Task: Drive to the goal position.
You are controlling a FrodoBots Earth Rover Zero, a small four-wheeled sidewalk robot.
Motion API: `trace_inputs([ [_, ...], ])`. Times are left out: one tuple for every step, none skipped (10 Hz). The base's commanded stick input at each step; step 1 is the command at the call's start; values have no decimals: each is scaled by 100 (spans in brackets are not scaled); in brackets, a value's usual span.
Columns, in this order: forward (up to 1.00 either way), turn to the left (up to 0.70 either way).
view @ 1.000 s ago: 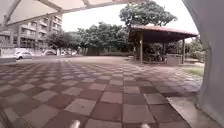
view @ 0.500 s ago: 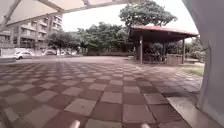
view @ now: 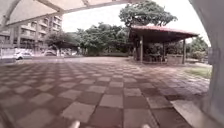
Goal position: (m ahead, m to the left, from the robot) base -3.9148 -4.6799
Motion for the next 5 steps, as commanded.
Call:
trace_inputs([
  [70,0],
  [70,0],
  [70,0],
  [70,0],
  [41,0],
])
